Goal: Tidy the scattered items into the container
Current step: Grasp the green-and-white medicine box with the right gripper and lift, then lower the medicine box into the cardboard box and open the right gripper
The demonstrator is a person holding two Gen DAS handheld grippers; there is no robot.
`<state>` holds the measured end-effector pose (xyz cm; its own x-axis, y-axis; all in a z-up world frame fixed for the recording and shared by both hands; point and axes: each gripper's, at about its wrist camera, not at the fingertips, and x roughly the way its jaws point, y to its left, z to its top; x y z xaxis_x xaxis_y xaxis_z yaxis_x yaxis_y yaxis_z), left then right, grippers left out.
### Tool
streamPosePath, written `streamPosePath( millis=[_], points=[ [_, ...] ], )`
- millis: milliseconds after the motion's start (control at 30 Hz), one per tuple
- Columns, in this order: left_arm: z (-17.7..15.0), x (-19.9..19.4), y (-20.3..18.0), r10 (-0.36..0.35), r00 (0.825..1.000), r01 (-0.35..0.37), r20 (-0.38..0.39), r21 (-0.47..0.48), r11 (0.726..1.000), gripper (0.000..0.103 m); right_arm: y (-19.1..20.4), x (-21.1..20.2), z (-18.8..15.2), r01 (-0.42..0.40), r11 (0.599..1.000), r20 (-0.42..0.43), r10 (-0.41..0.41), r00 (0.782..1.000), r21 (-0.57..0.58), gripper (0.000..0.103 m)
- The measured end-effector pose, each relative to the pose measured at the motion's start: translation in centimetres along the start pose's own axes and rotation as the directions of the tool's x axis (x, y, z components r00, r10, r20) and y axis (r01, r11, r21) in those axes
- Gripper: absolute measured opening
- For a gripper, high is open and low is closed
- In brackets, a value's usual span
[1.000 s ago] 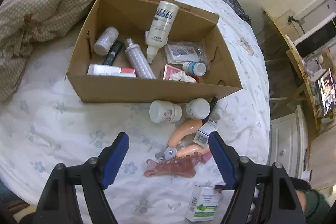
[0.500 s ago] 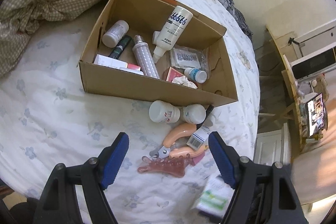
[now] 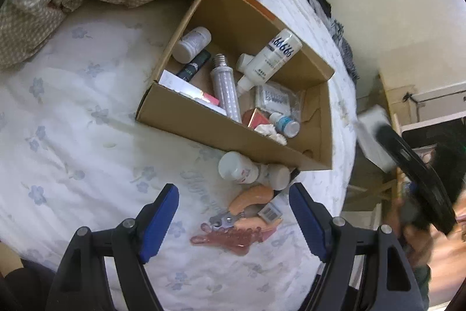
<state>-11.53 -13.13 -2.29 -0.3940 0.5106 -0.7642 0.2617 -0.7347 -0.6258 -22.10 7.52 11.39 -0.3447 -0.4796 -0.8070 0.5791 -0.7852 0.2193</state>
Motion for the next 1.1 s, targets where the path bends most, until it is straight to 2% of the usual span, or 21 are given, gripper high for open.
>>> streamPosePath(
  millis=[233, 500, 700, 867, 1000, 1100],
  points=[
    [0.1, -0.1, 0.4, -0.032, 0.999, 0.032, -0.007, -0.020, 0.999, 0.079, -1.0, 6.7, 0.1, 0.067, 0.997, -0.107, -0.062, 0.992, 0.044, 0.083],
    [0.1, 0.8, 0.1, -0.010, 0.999, 0.010, -0.039, 0.000, 1.000, 0.079, -2.3, 8.2, -0.6, 0.106, 0.990, -0.142, -0.092, 0.986, 0.098, 0.084],
    [0.1, 1.0, 0.1, 0.007, 0.999, -0.007, -0.036, 0.005, 1.000, 0.079, -2.0, 3.8, -1.4, 0.032, 0.994, -0.038, -0.028, 0.999, 0.109, 0.084],
    [-0.1, 1.2, -0.3, -0.001, 0.999, 0.003, -0.046, 0.026, 1.000, 0.079, -1.9, -1.7, -4.6, -0.045, 0.987, 0.046, 0.038, 0.998, 0.152, 0.084],
    [-0.4, 1.5, -0.9, 0.007, 0.999, -0.005, -0.046, 0.050, 0.999, 0.079, -2.1, -4.6, -7.6, -0.081, 0.976, 0.054, 0.071, 0.996, 0.200, 0.084],
    [-0.5, 1.9, -1.2, 0.060, 0.997, -0.057, -0.039, 0.077, 0.995, 0.079, -2.7, -5.8, -10.2, -0.093, 0.965, 0.050, 0.083, 0.995, 0.247, 0.084]
  ],
)
